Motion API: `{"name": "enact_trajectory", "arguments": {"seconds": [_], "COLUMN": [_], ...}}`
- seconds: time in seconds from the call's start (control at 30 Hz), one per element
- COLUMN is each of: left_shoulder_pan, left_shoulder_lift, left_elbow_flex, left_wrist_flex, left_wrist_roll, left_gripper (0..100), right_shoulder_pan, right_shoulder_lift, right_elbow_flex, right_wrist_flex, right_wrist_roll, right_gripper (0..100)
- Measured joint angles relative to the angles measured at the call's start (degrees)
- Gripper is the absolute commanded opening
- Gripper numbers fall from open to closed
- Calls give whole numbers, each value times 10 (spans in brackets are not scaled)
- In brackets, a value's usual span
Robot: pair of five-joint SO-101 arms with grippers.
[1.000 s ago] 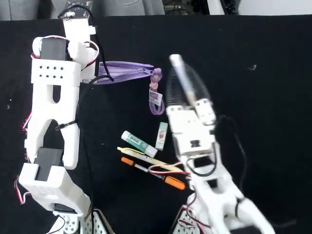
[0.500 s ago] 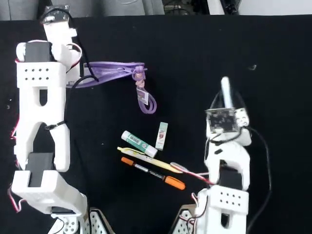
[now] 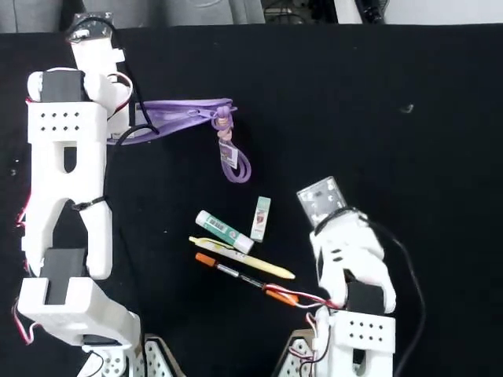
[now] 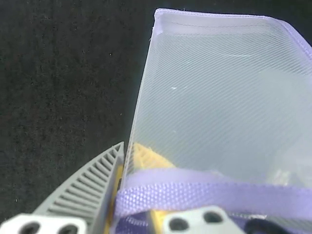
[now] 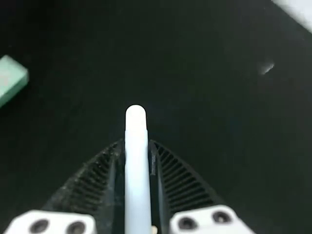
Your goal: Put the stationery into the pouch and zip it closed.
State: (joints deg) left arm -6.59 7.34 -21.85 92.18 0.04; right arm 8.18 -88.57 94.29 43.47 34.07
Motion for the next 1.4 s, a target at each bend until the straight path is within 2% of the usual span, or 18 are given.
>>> {"name": "enact_trajectory", "arguments": {"seconds": [0.2,0.4,0.63,0.87,1.1,1.33,1.4], "left_shoulder_pan": [0,0,0,0,0,0,0], "left_shoulder_lift": [0,0,0,0,0,0,0], "left_elbow_flex": [0,0,0,0,0,0,0], "left_wrist_flex": [0,0,-1,-1,-1,-1,-1], "left_wrist_roll": [0,0,0,0,0,0,0], "left_gripper": [29,29,29,29,29,29,29], "right_shoulder_pan": [0,55,55,-31,-48,-48,-47], "right_shoulder_lift": [0,-1,-1,26,202,481,567], "right_elbow_flex": [0,0,0,-14,-77,-244,-292], "right_wrist_flex": [81,89,96,96,39,29,26], "right_wrist_roll": [-11,-13,-13,-34,-47,-59,-59], "right_gripper": [11,11,11,11,15,21,66]}}
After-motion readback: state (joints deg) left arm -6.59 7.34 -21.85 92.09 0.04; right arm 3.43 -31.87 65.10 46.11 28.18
